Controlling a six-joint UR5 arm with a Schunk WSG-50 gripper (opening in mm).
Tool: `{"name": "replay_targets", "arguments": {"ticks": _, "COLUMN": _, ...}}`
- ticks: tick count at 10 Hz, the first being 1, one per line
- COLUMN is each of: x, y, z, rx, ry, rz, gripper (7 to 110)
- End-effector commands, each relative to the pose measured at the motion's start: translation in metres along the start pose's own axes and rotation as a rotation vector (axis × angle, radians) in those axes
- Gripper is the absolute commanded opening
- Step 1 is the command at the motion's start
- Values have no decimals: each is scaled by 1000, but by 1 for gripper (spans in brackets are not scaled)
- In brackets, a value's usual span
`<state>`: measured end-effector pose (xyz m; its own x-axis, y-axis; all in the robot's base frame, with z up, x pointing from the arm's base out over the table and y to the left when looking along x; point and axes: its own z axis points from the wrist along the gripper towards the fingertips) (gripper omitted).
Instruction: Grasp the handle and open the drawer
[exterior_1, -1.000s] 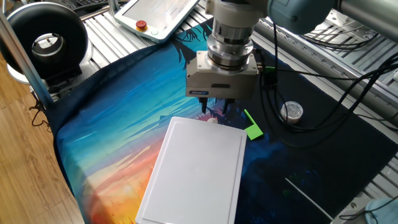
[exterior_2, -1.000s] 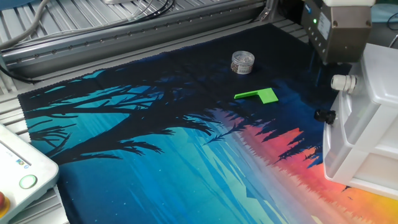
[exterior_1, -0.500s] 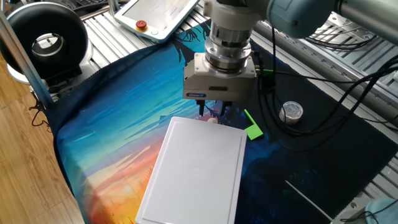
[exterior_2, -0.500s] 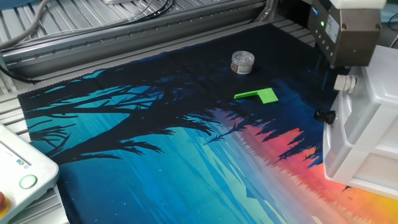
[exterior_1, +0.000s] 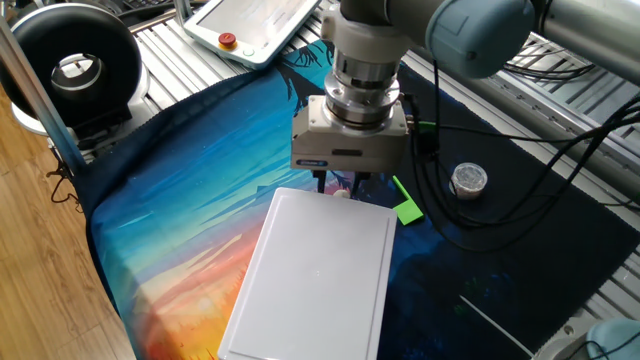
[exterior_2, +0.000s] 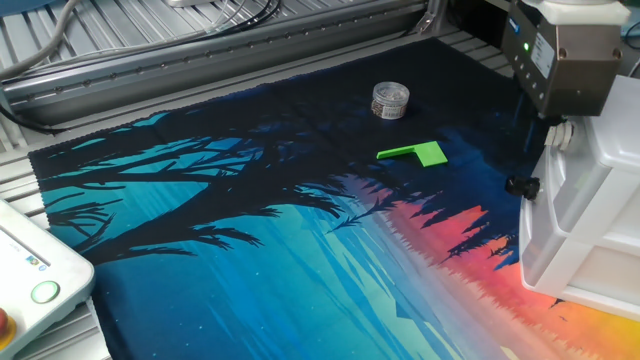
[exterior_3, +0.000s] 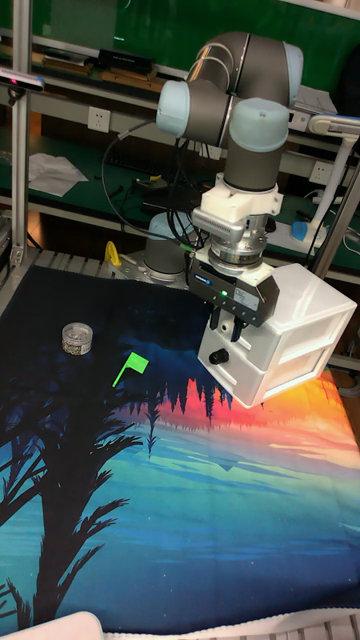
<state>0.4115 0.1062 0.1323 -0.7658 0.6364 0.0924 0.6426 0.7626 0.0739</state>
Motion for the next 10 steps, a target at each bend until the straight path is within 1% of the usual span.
{"name": "replay_targets", "arguments": {"ticks": 1, "x": 7, "y": 2, "z": 1, "rx": -9, "ry": 8, "rz": 4, "gripper": 22}}
{"name": "replay_targets", "arguments": {"ticks": 4, "x": 8, "y": -3, "z": 4, "rx": -12, "ry": 4, "rz": 4, "gripper": 22}}
{"name": "replay_targets", "arguments": {"ticks": 6, "x": 9, "y": -4, "z": 4, "rx": -30, "ry": 12, "rz": 3, "gripper": 22}}
{"name": "replay_targets", "arguments": {"ticks": 8, "x": 6, "y": -10, "z": 1, "rx": -18, "ry": 14, "rz": -10, "gripper": 22}}
{"name": "replay_targets", "arguments": {"ticks": 10, "x": 6, "y": -8, "z": 0, "rx": -5, "ry": 3, "rz": -29, "gripper": 22}}
